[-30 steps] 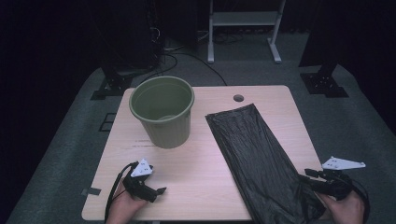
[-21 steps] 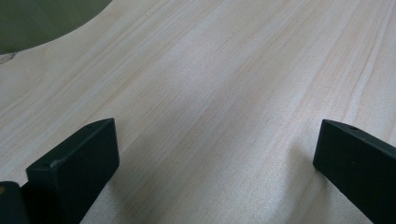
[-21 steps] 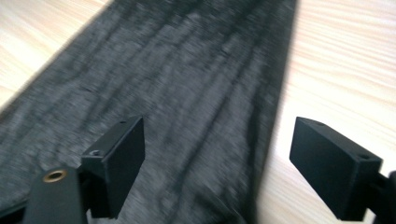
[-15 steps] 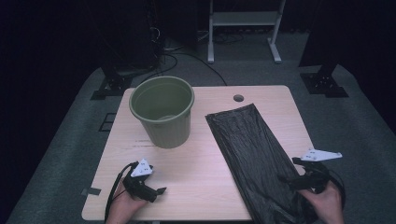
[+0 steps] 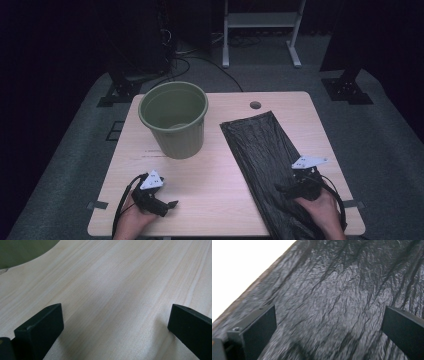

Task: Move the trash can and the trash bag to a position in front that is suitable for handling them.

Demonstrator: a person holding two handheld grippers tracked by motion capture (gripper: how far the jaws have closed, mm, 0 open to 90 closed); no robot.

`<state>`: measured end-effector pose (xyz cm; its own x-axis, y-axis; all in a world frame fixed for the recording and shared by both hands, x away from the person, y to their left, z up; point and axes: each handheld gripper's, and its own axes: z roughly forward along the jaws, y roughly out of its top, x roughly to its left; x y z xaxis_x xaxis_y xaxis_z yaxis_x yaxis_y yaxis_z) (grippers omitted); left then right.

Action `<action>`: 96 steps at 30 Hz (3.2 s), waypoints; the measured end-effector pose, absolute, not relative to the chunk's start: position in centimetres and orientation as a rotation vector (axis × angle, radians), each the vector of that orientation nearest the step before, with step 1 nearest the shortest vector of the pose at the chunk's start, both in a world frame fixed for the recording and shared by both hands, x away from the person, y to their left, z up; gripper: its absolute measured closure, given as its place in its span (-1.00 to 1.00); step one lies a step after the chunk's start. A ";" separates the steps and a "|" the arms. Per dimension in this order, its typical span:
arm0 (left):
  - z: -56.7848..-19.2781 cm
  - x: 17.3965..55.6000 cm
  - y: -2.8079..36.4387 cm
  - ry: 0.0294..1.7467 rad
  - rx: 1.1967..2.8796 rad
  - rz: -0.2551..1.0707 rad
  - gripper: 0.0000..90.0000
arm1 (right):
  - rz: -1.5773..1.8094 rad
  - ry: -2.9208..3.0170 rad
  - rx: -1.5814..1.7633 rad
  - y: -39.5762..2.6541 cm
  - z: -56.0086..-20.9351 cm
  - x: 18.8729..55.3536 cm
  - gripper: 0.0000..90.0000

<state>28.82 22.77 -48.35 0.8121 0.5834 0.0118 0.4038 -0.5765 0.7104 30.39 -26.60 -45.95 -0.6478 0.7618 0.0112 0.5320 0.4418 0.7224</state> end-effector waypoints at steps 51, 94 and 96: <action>-41.5 29.6 23.1 0.755 2.153 0.310 -1.00 | 0.988 2.370 1.151 -25.4 -48.8 32.2 -1.00; -28.8 33.3 25.1 0.789 2.055 0.381 -1.00 | 0.988 2.368 1.152 -25.4 -48.8 32.3 -1.00; -28.3 33.8 25.2 0.795 2.054 0.387 -1.00 | 0.988 2.368 1.153 -25.4 -48.8 32.3 -1.00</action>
<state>33.82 25.24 -28.27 0.7469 0.6646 -0.0225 0.3923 -0.4130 0.8219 32.25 -25.42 -48.78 -0.6196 0.7849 0.0085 0.5581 0.4328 0.7080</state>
